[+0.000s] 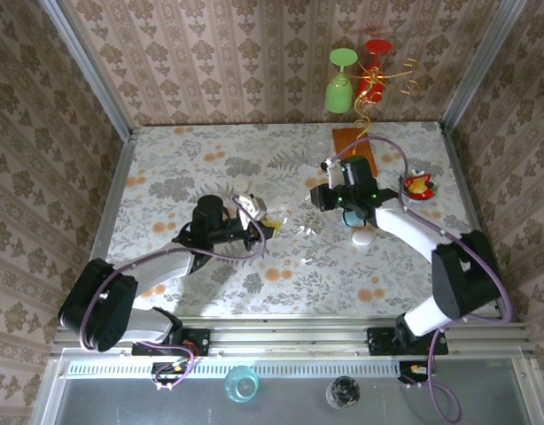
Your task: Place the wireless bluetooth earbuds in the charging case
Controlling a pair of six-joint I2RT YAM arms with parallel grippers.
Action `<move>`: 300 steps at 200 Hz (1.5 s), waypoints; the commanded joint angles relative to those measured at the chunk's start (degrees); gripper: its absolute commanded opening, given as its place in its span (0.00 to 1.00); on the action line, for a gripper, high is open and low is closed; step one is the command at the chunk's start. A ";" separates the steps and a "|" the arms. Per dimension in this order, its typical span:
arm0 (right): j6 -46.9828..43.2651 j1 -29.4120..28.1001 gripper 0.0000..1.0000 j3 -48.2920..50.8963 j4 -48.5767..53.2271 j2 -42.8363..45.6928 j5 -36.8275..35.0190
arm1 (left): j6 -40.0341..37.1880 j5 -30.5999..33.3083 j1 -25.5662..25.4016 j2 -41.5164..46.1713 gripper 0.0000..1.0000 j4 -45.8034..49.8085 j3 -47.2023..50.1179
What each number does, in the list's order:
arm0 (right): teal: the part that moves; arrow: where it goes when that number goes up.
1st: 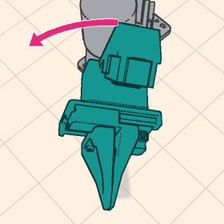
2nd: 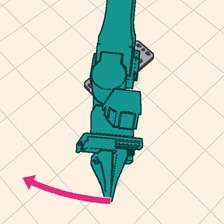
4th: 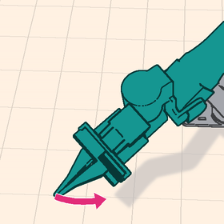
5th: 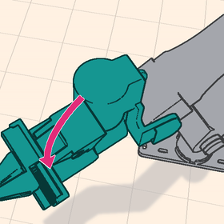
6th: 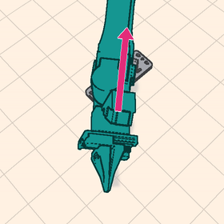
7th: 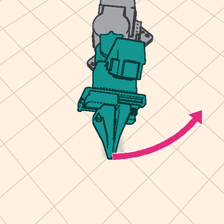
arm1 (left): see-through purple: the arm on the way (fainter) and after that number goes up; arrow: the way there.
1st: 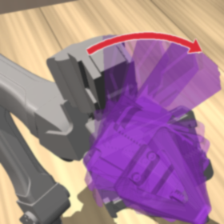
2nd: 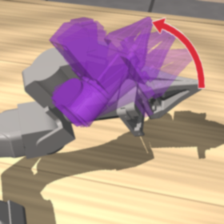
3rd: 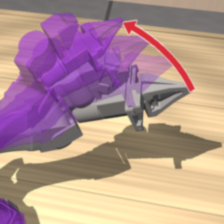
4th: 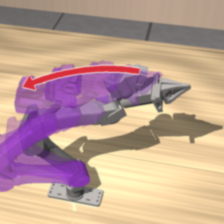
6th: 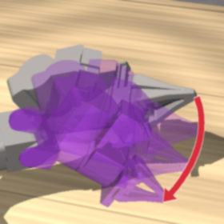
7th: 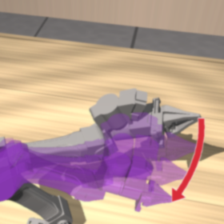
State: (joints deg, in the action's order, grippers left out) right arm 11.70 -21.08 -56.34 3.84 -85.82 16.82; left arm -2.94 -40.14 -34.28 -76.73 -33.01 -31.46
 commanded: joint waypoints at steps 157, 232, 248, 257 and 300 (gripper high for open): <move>-22.16 -14.19 0.17 0.46 -0.94 12.65 2.02 | 1.35 -4.42 -0.69 -2.08 0.05 2.59 -5.34; -23.26 -16.17 0.17 -0.32 -0.94 10.06 2.14 | 3.20 -4.93 -0.96 -3.68 0.05 0.43 -6.54; -23.68 -16.32 0.17 -0.19 -0.69 9.81 2.83 | 3.45 -4.95 -0.96 -3.66 0.05 0.45 -6.67; -23.95 -16.36 0.17 -0.18 -0.42 9.65 3.41 | 3.41 -4.95 -0.96 -3.69 0.04 0.54 -6.75; -25.30 -16.60 0.18 -0.51 1.62 8.93 7.40 | 3.56 -5.11 -0.96 -3.75 0.05 0.67 -7.12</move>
State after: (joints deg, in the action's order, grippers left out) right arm -11.68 -37.12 -55.13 3.01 -75.94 19.79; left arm -0.19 -43.90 -35.16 -80.20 -31.14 -36.40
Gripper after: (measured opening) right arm 0.174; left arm 0.211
